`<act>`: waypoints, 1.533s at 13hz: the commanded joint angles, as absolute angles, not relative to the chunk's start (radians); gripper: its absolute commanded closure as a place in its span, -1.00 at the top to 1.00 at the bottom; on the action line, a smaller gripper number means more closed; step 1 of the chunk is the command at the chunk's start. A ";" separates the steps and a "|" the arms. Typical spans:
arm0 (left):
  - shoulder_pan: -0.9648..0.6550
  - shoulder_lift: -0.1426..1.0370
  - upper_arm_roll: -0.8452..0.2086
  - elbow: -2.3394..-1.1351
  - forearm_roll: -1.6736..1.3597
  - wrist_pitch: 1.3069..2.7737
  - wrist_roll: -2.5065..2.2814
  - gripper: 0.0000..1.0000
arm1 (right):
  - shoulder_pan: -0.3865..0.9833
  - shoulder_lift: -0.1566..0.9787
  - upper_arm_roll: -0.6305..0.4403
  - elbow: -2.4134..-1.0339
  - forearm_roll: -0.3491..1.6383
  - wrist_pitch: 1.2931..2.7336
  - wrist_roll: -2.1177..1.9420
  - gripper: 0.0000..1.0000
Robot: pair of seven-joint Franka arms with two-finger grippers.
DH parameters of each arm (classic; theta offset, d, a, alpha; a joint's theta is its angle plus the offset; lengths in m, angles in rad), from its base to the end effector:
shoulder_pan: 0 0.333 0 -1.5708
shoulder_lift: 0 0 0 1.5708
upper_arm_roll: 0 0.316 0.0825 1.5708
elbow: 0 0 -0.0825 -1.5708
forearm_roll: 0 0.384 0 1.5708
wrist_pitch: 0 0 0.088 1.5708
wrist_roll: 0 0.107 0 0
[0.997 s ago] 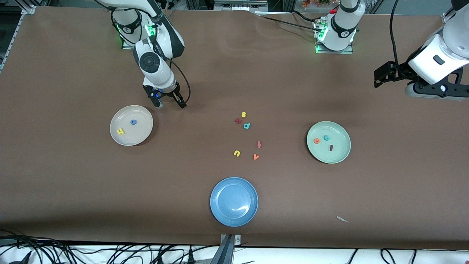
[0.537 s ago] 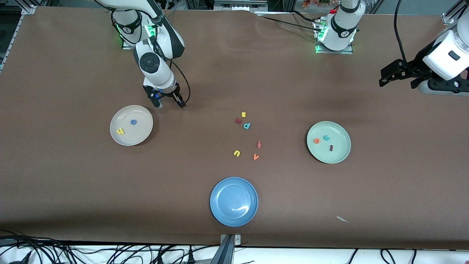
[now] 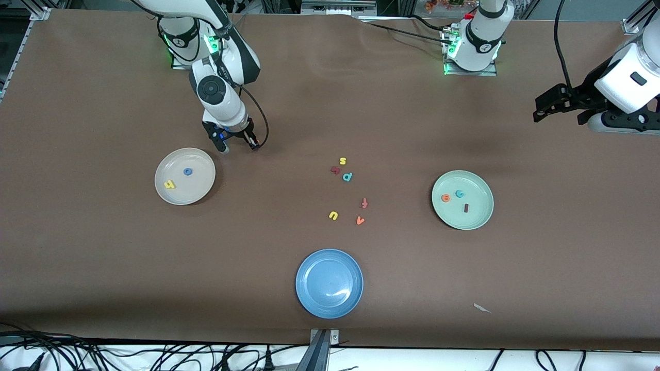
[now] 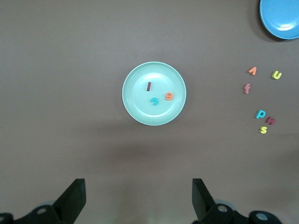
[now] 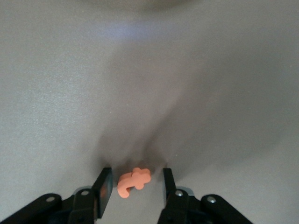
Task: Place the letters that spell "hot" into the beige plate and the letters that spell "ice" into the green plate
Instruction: 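Carry the orange letter onto the beige plate and open the right gripper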
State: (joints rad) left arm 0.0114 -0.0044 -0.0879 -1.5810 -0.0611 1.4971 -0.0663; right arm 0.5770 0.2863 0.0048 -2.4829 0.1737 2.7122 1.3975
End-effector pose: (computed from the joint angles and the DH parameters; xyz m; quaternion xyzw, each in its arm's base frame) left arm 0.5427 -0.0486 0.6162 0.9987 -0.0061 -0.0418 0.0274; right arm 0.3928 0.2512 0.1731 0.8824 -0.4684 -0.0445 0.0048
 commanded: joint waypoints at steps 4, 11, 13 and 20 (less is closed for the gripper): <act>0.014 -0.028 -0.087 -1.600 -0.078 1.512 -0.064 1.00 | 0.575 0.296 0.029 -2.494 0.181 2.729 1.393 -0.28; 0.012 -0.026 -0.089 -1.600 -0.077 1.511 -0.064 1.00 | 0.575 0.296 0.029 -2.493 0.181 2.721 1.353 -0.85; 0.012 -0.026 -0.089 -1.600 -0.077 1.511 -0.064 1.00 | 0.575 0.288 0.029 -2.487 0.181 2.720 1.345 -0.95; 0.006 -0.020 -0.091 -1.598 -0.077 1.511 -0.066 1.00 | 0.575 0.229 0.015 -2.430 0.166 2.555 1.325 -1.00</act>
